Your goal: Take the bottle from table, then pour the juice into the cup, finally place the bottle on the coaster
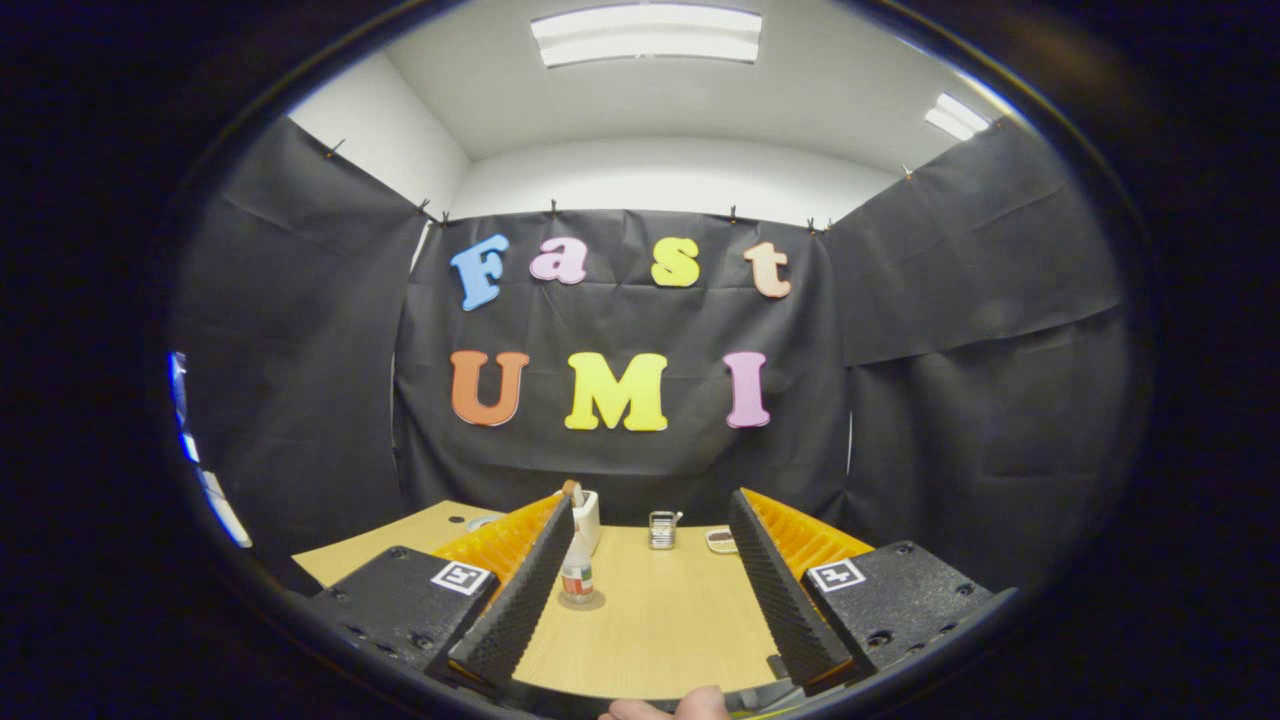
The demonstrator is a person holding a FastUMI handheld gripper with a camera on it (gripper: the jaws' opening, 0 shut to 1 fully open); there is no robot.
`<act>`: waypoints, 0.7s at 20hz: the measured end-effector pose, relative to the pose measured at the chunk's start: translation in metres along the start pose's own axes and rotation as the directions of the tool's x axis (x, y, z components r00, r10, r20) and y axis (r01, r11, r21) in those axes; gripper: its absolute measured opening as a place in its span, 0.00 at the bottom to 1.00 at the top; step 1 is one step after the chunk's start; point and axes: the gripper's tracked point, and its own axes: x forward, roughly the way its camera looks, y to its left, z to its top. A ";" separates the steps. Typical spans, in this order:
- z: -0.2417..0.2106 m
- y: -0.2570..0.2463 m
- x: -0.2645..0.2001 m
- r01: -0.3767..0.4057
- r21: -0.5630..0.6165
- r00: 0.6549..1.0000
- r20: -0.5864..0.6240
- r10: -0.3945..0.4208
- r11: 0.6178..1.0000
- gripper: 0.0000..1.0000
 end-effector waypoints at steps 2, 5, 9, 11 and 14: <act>-0.001 0.002 0.001 -0.006 -0.003 1.000 -0.002 0.006 1.000 1.00; -0.007 0.004 0.003 -0.010 -0.006 1.000 -0.017 0.010 1.000 1.00; -0.007 0.006 0.006 -0.017 -0.005 1.000 -0.019 0.017 1.000 1.00; -0.007 0.007 0.007 -0.018 -0.006 1.000 -0.017 0.018 1.000 1.00; -0.010 0.012 0.008 -0.027 -0.006 0.999 -0.020 0.027 1.000 1.00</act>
